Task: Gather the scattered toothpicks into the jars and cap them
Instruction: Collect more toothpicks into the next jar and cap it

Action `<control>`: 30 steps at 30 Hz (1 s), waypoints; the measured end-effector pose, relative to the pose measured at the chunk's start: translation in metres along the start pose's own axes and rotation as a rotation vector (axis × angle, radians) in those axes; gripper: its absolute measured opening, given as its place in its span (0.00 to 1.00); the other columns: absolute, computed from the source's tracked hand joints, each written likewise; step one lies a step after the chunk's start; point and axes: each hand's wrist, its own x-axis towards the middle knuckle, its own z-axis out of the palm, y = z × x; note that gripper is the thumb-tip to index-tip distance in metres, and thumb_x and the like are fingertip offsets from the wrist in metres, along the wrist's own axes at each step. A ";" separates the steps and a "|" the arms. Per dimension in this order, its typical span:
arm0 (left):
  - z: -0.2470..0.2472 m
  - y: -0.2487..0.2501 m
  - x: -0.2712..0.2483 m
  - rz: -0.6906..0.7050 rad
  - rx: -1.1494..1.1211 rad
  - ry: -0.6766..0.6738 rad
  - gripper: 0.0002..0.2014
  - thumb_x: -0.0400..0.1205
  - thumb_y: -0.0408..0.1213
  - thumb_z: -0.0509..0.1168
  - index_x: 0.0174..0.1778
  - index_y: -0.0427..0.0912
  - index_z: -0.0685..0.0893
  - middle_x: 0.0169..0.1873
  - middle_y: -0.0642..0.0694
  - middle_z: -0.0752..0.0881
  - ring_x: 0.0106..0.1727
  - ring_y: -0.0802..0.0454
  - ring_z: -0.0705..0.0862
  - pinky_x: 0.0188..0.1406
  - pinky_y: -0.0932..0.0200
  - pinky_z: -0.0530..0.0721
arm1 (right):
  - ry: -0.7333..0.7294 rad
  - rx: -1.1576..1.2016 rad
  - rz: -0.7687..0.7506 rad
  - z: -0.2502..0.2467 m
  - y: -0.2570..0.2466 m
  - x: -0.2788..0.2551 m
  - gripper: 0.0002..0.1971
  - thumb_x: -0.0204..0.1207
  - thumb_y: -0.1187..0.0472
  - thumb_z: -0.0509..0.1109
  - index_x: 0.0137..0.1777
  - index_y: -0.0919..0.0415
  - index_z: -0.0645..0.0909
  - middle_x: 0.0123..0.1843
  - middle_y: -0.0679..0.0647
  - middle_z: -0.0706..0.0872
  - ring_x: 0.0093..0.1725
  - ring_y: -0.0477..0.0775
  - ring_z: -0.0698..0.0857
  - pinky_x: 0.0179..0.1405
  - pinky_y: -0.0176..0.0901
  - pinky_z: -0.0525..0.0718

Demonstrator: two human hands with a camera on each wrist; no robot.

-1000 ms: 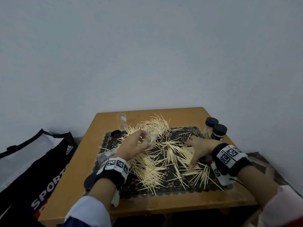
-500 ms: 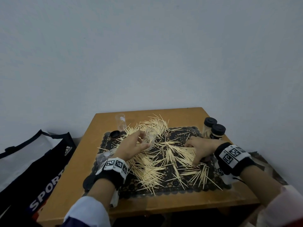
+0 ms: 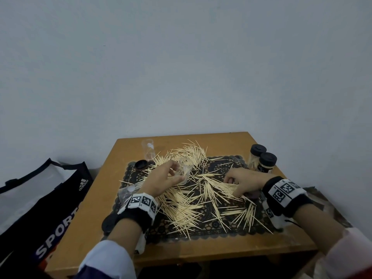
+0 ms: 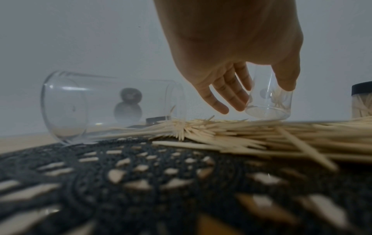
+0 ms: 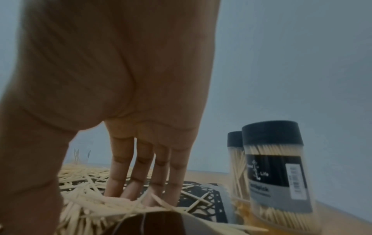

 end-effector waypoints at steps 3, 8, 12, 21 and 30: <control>0.000 0.000 0.000 -0.003 0.000 -0.001 0.23 0.78 0.53 0.71 0.65 0.47 0.78 0.55 0.54 0.84 0.50 0.61 0.84 0.49 0.58 0.85 | 0.006 -0.005 -0.002 -0.002 0.001 -0.001 0.22 0.71 0.64 0.75 0.65 0.58 0.80 0.58 0.50 0.80 0.55 0.47 0.79 0.50 0.34 0.79; 0.000 -0.001 0.000 -0.009 0.006 -0.003 0.23 0.78 0.55 0.71 0.64 0.47 0.78 0.54 0.53 0.85 0.50 0.60 0.84 0.50 0.55 0.86 | -0.045 0.002 -0.004 -0.006 -0.001 -0.002 0.20 0.73 0.65 0.71 0.67 0.61 0.80 0.62 0.54 0.80 0.61 0.51 0.79 0.59 0.41 0.78; 0.000 -0.002 0.000 0.002 0.004 -0.003 0.22 0.78 0.54 0.72 0.63 0.46 0.79 0.54 0.53 0.85 0.49 0.62 0.84 0.49 0.54 0.87 | -0.052 0.003 0.026 -0.002 -0.002 0.000 0.29 0.68 0.48 0.80 0.67 0.58 0.78 0.59 0.49 0.77 0.59 0.49 0.77 0.57 0.40 0.77; 0.000 0.000 -0.001 0.002 0.007 -0.009 0.22 0.78 0.53 0.72 0.63 0.46 0.78 0.54 0.53 0.85 0.50 0.60 0.84 0.48 0.60 0.84 | 0.058 -0.004 0.026 0.006 0.003 0.009 0.18 0.67 0.57 0.82 0.55 0.55 0.84 0.42 0.42 0.81 0.40 0.39 0.78 0.33 0.29 0.71; 0.000 0.000 -0.001 0.000 0.006 -0.010 0.22 0.78 0.54 0.72 0.62 0.48 0.78 0.53 0.53 0.85 0.50 0.60 0.84 0.50 0.56 0.85 | 0.115 -0.173 0.033 0.006 -0.005 0.018 0.09 0.75 0.63 0.72 0.39 0.55 0.74 0.37 0.46 0.73 0.34 0.42 0.70 0.29 0.33 0.66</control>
